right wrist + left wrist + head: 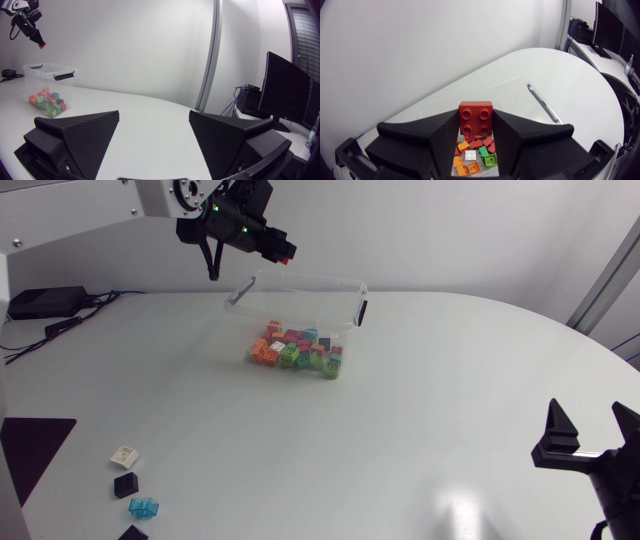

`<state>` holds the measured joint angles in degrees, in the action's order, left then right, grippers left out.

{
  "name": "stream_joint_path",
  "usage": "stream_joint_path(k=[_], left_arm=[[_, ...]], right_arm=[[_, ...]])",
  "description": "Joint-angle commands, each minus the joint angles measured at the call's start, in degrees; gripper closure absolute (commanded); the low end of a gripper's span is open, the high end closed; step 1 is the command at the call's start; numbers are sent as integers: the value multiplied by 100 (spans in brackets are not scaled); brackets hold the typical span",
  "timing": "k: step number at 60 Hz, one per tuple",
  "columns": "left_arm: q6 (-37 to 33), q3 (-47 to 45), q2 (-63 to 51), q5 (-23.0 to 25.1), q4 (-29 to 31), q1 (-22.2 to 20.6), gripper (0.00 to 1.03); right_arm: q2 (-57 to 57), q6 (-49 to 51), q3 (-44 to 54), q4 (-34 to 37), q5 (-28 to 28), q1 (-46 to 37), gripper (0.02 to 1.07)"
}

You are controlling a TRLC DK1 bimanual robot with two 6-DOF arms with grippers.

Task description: Place the duplo bricks in the container

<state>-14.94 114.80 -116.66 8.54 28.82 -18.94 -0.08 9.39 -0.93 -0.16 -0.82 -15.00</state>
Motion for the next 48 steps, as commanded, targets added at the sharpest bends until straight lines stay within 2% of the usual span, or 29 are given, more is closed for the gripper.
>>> stream_joint_path(k=[1,4,7,8,10,12,21,28,39,48], left_arm=[[158,561,-463,-27,326,-13,78],[149,780,-647,-80,563,-13,55],[123,903,-762,-98,774,-13,39],[105,921,-797,-133,871,-13,28],[53,921,-832,-186,985,-22,14],[-9,912,-858,-221,1073,-22,3],[-62,859,-726,-229,1601,66,3],[-62,543,-120,-212,2040,303,4],[-281,-1241,1568,-221,2066,945,4],[-809,-2665,2693,-221,2066,1542,4]], right_arm=[[-28,28,93,43,-6,-11,6],[-28,28,102,43,-6,-11,6],[-28,28,93,43,-6,-11,6],[-28,28,102,43,-6,-11,6],[-28,28,93,43,-6,-11,6],[-28,28,93,43,-6,-11,6],[-28,28,102,43,-6,-11,6],[-28,28,102,43,-6,-11,6],[-28,19,93,43,-6,-11,6],[-28,28,102,43,-6,-11,6]])
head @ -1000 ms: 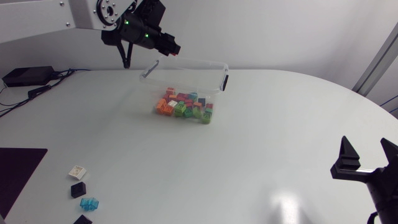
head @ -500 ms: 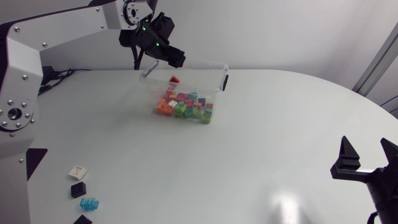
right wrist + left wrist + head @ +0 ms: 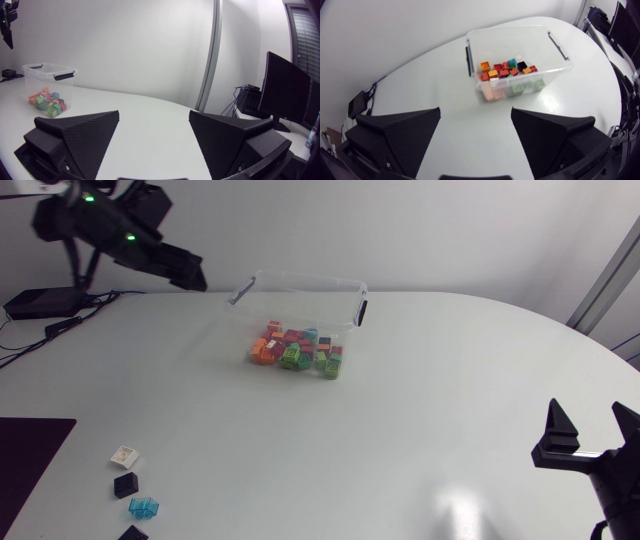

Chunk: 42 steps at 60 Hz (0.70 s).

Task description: Place the duplo bricks in the container

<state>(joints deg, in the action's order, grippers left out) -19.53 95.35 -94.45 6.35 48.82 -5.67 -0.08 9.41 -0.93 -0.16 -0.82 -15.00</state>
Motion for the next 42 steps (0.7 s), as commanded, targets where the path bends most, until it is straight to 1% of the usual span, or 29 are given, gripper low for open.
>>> stream_joint_path(k=[1,5,9,11,16,19,26,30,42], left_arm=[[-429,-869,595,-2,66,286,4],[-860,-1432,999,-2,66,620,4],[-1308,-1950,1254,-20,49,840,4],[-1475,-2170,1280,-20,58,1095,4],[-1677,-2671,1263,-55,146,1297,4],[-1738,-3031,1245,-55,137,1525,4],[-1774,-3893,1307,-72,137,1701,4],[-1809,-4209,1368,-90,93,1824,4],[-2081,-4622,1175,-204,-74,2149,6]], right_arm=[[-28,26,102,43,-6,-11,6],[-28,26,102,43,-6,-11,6],[-28,17,102,43,-6,-11,6],[-28,26,102,43,-6,-11,6],[-28,26,93,43,-6,-11,6],[-28,17,93,43,-6,-11,6],[-28,17,102,43,-6,-11,6],[-28,26,102,43,-6,-11,6],[-28,26,102,43,-6,-11,6]])
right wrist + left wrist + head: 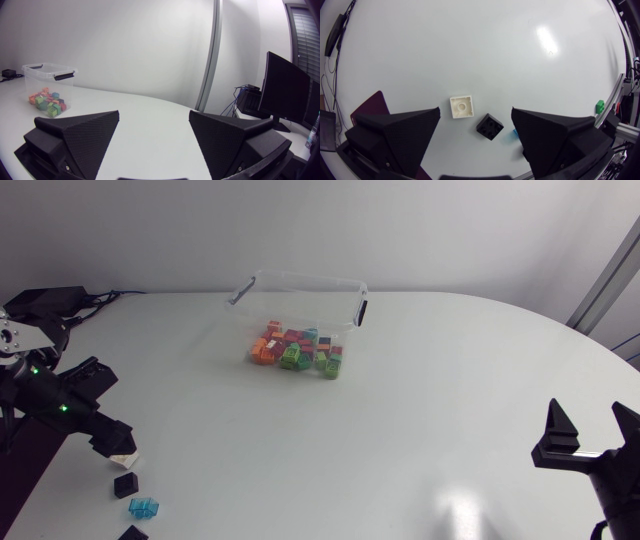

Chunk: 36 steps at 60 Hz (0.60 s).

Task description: Place the duplo bricks in the container

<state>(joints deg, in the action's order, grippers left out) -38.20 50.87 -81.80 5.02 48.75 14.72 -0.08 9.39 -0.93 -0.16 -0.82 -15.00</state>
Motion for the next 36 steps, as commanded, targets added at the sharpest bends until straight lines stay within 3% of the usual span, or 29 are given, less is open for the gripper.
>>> stream_joint_path(k=[1,22,36], left_arm=[[-215,-200,-126,-115,-94,110,6],[-136,-394,-934,-396,-867,22,15],[-136,-324,-1462,-484,-1061,101,45]], right_arm=[[-28,28,102,43,-6,-11,6],[-28,28,102,43,-6,-11,6],[-28,19,102,43,-6,-11,6]])
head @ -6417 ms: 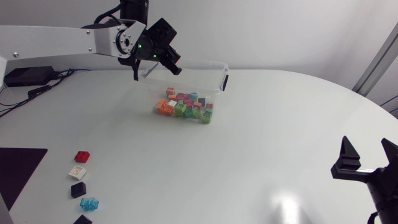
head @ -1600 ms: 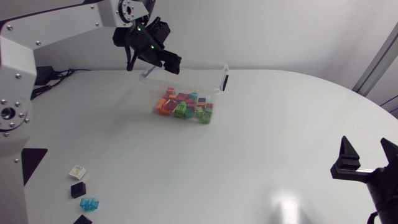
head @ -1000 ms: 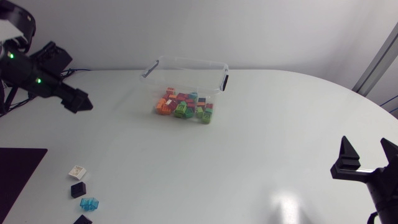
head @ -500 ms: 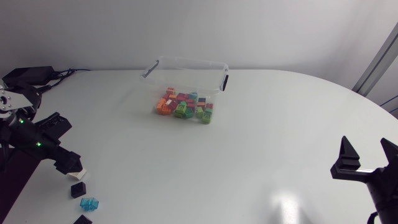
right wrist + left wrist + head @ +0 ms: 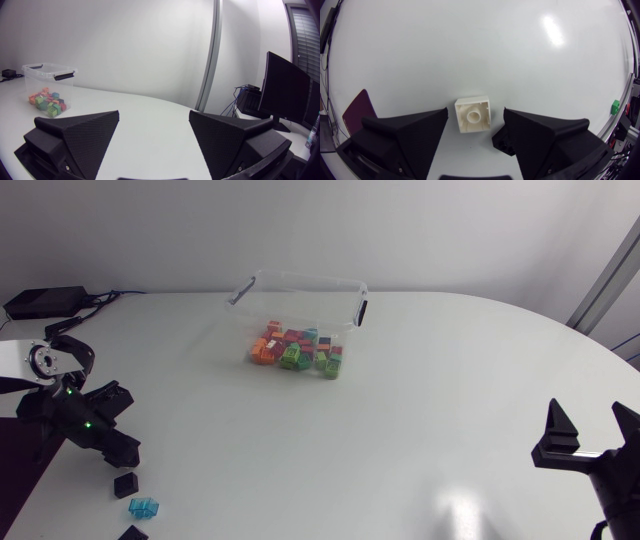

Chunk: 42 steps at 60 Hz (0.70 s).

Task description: Place the duplo bricks in the container

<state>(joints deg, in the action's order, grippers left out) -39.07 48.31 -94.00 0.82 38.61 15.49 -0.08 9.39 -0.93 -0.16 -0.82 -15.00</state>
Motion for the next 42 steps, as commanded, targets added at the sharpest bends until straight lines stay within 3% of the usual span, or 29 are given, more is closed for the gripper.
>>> stream_joint_path(k=[1,4,9,11,26,30,42], left_arm=[[-48,-77,-277,-64,-73,33,48],[-39,-68,-356,-64,-117,33,56],[-31,-15,-365,-64,-152,16,89],[-31,11,-286,-64,-117,7,97],[57,310,672,94,261,-371,97],[172,565,909,243,525,-652,97],[567,1013,1305,472,577,-1601,97]], right_arm=[[-28,19,102,43,-6,-11,6],[-28,28,102,43,-6,-11,6],[-28,28,93,43,-6,-11,6],[-28,19,102,43,-6,-11,6],[-28,28,93,43,-6,-11,6],[-28,28,102,43,-6,-11,6],[-28,28,102,43,-6,-11,6]])
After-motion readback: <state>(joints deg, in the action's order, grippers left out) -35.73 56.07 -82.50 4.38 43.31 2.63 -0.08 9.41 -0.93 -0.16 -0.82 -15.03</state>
